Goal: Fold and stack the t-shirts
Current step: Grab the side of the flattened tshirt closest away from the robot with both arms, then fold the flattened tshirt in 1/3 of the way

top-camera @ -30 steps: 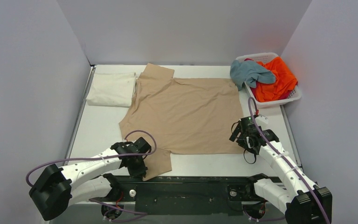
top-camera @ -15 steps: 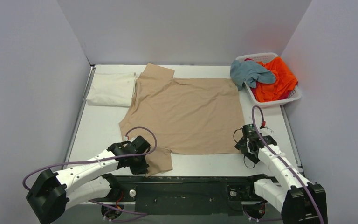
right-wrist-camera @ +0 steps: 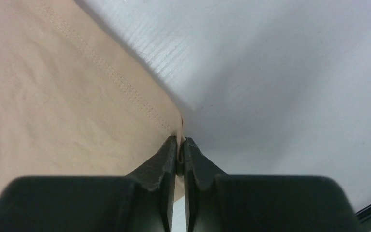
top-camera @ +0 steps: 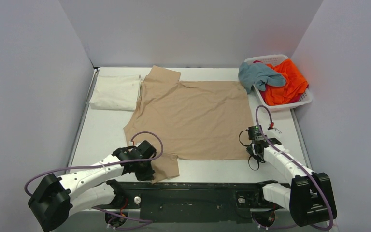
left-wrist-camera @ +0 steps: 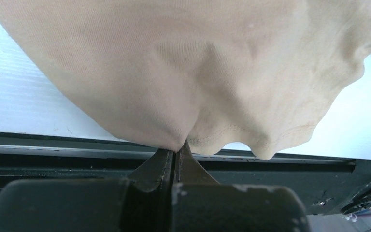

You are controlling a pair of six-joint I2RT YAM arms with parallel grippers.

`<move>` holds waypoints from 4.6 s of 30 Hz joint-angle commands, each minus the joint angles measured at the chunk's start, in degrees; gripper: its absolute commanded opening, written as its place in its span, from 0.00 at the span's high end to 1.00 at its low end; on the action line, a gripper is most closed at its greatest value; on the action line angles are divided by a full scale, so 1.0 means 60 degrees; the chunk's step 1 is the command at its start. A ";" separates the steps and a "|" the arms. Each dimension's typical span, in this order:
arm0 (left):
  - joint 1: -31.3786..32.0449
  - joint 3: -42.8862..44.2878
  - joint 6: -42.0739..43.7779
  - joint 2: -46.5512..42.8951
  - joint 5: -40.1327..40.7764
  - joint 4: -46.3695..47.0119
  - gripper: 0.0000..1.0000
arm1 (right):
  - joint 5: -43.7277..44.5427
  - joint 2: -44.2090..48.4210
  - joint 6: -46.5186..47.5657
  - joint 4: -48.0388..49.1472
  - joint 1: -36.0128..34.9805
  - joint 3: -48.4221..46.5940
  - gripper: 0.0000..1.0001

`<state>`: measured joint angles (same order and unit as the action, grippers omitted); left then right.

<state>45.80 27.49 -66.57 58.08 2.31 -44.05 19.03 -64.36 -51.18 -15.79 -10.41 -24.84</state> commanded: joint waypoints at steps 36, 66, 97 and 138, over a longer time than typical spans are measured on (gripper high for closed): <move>-0.2126 0.3423 0.2794 0.0400 -0.1937 -0.0096 1.00 | -0.1077 0.1133 0.0777 -0.4243 0.0370 -0.3195 1.00; -0.4883 0.7492 0.4162 0.5385 -0.1588 0.1994 1.00 | -0.0788 -0.3545 0.1389 -0.3041 0.1223 -0.6757 1.00; -0.5008 1.2022 0.3988 0.9429 0.1219 0.0552 0.20 | -0.0106 -0.4680 0.1233 -0.2707 0.1688 -0.7527 0.65; -0.3043 0.6945 0.4173 0.9012 -0.1136 0.2973 0.10 | -0.2849 -0.4077 0.2235 -0.1049 -0.0341 -0.3075 0.18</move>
<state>23.29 77.28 -38.94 113.62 -7.55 -22.39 4.71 -91.22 -36.99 -18.74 -12.45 -48.86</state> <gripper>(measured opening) 0.895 0.821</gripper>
